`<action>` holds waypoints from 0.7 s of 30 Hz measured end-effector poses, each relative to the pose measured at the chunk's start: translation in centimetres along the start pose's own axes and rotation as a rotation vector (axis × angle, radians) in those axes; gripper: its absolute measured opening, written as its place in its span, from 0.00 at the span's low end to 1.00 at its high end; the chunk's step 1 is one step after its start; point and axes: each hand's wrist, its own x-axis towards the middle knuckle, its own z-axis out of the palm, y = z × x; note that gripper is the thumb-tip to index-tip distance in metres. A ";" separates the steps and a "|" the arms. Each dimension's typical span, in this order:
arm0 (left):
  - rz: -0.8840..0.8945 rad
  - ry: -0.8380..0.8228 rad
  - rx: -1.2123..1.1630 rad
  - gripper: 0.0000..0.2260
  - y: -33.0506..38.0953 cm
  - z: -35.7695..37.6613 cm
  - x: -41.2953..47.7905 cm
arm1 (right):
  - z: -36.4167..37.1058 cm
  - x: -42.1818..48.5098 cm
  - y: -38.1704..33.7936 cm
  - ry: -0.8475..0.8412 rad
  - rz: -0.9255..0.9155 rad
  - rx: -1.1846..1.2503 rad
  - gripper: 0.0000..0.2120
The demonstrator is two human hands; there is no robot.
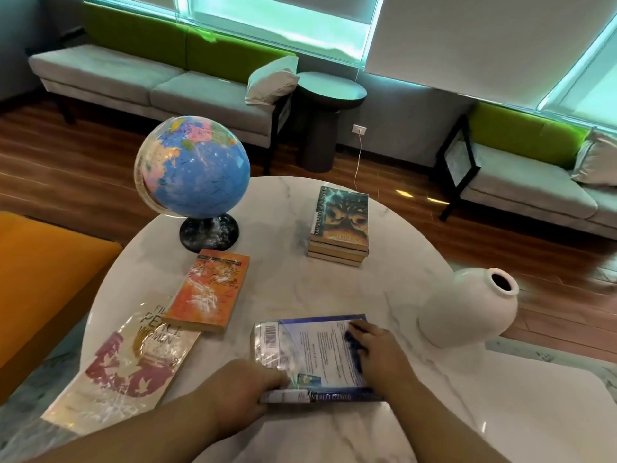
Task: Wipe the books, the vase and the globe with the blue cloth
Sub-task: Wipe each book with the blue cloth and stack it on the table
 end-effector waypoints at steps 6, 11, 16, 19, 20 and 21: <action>-0.054 0.021 -0.041 0.19 0.5 -0.3 -0.3 | -4.0 -3.1 2.6 0.268 0.212 0.255 0.18; -0.038 0.152 -0.063 0.15 1.1 -1.9 0.1 | -5.8 -5.3 2.0 0.383 0.333 0.662 0.15; -0.090 0.384 -0.191 0.14 2.0 -4.8 0.1 | -5.9 -6.2 1.0 0.418 0.426 0.894 0.10; -0.122 0.499 -0.264 0.12 2.1 -6.6 0.1 | -5.5 -6.5 0.4 0.461 0.440 0.982 0.08; -0.128 0.517 -0.283 0.13 2.1 -7.0 0.1 | -5.4 -6.5 0.2 0.431 0.444 0.984 0.09; -0.132 0.536 -0.301 0.15 2.2 -7.2 0.1 | -5.3 -6.4 -0.1 0.360 0.455 0.999 0.09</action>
